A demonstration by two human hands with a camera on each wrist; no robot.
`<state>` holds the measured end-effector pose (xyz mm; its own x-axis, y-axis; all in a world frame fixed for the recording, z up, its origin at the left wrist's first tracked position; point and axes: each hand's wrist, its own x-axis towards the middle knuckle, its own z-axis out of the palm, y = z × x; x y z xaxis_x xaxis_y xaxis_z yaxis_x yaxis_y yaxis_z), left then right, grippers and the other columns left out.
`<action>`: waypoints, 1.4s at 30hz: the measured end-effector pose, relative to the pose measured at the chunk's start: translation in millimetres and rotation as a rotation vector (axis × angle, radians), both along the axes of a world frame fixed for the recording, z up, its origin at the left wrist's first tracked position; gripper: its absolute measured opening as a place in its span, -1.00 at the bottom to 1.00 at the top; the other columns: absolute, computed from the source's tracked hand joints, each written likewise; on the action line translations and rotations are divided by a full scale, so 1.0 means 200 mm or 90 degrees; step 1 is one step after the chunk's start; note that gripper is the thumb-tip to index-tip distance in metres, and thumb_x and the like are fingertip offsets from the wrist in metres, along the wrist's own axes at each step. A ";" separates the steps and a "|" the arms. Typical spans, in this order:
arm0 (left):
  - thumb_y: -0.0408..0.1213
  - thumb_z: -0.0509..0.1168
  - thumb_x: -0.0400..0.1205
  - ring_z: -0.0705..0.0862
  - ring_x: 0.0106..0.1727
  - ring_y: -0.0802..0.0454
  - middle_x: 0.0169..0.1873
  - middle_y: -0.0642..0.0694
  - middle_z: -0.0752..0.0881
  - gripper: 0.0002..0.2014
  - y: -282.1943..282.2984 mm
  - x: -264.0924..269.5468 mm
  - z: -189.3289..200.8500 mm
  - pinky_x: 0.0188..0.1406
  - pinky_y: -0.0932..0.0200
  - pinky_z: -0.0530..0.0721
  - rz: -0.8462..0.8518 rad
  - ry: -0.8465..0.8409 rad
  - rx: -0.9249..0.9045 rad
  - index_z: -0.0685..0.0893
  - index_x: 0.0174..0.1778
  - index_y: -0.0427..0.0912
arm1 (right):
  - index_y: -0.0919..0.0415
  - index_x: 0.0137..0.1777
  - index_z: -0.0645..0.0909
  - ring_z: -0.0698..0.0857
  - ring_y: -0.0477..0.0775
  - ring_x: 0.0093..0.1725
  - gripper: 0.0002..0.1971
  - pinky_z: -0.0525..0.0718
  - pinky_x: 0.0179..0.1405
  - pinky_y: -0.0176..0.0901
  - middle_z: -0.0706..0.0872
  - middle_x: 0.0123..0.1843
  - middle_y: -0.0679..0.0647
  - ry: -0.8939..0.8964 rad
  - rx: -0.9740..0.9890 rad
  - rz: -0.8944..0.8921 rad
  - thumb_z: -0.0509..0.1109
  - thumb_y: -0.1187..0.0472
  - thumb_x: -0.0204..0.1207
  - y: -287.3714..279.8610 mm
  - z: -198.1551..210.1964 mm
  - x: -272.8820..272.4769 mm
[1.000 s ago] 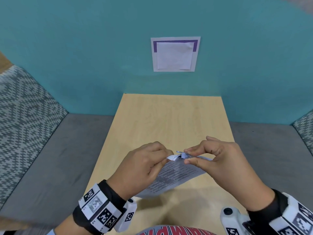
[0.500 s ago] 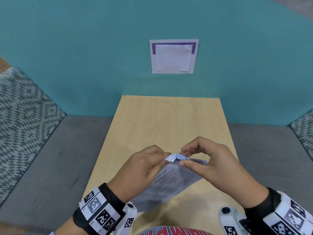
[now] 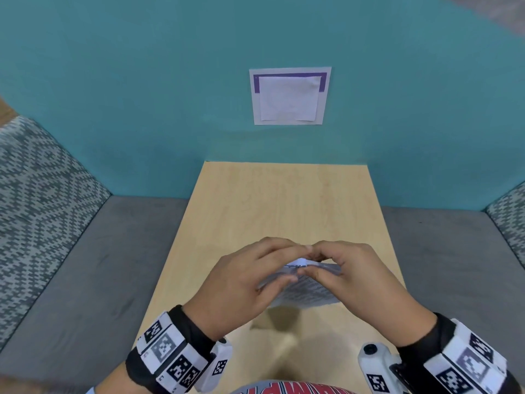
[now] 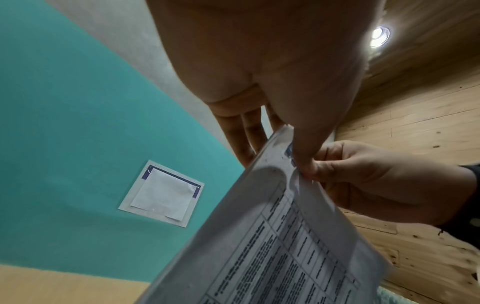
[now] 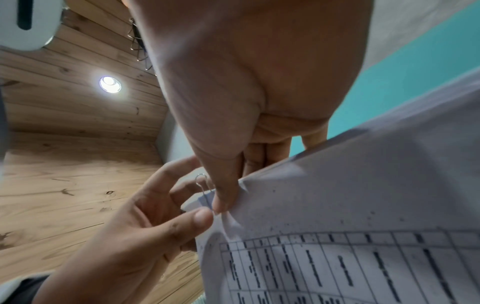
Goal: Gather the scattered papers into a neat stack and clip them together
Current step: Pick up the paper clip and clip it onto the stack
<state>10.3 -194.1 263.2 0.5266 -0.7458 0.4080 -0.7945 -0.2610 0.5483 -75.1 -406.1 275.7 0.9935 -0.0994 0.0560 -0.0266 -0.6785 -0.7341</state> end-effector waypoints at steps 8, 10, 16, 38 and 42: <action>-0.16 0.50 0.71 0.77 0.05 0.25 0.08 0.19 0.85 -0.75 -0.03 0.04 -0.01 0.09 0.22 0.73 0.076 0.038 0.011 0.85 0.31 0.04 | -0.20 0.04 0.87 0.80 -0.12 -0.01 -0.80 0.77 -0.01 -0.02 0.88 -0.12 -0.29 -0.078 -0.062 -0.045 0.47 -0.17 0.53 0.01 0.01 0.00; -0.10 0.50 0.71 0.73 -0.03 0.26 0.05 0.20 0.80 -0.82 -0.04 0.04 -0.01 0.03 0.29 0.69 0.092 0.110 0.020 0.87 0.21 0.07 | -0.19 0.02 0.87 0.80 -0.08 -0.03 -0.76 0.78 -0.04 0.01 0.88 -0.14 -0.28 -0.093 -0.073 -0.048 0.44 -0.19 0.53 0.01 0.01 0.00; 0.05 0.55 0.63 0.78 0.04 0.13 -0.04 0.06 0.80 -0.82 -0.03 0.04 -0.02 0.14 0.00 0.71 0.061 0.344 0.012 0.86 0.03 0.06 | -0.13 -0.02 0.89 0.83 -0.02 -0.13 -0.91 0.80 -0.08 0.05 0.91 -0.18 -0.23 -0.076 -0.092 -0.033 0.60 -0.03 0.53 0.01 0.02 0.02; -0.15 0.52 0.68 0.82 0.04 0.03 0.09 -0.25 0.92 -0.83 0.10 0.10 -0.28 0.24 -0.39 0.75 0.051 0.603 0.027 0.88 0.17 0.06 | -0.05 -0.10 0.91 0.86 -0.21 -0.12 -0.91 0.62 -0.11 -0.61 0.92 -0.19 -0.23 -0.042 0.102 0.001 0.72 0.11 0.42 -0.09 0.12 0.09; -0.26 0.38 0.81 0.85 0.24 -0.01 0.23 -0.09 0.90 -0.75 0.10 0.11 -0.26 0.32 -0.20 0.75 0.047 0.582 -0.019 0.80 0.39 -0.03 | -0.16 0.01 0.86 0.85 -0.24 -0.02 -0.55 0.69 0.05 -0.52 0.92 -0.04 -0.21 -0.039 0.136 -0.061 0.72 -0.31 0.16 -0.29 0.04 0.07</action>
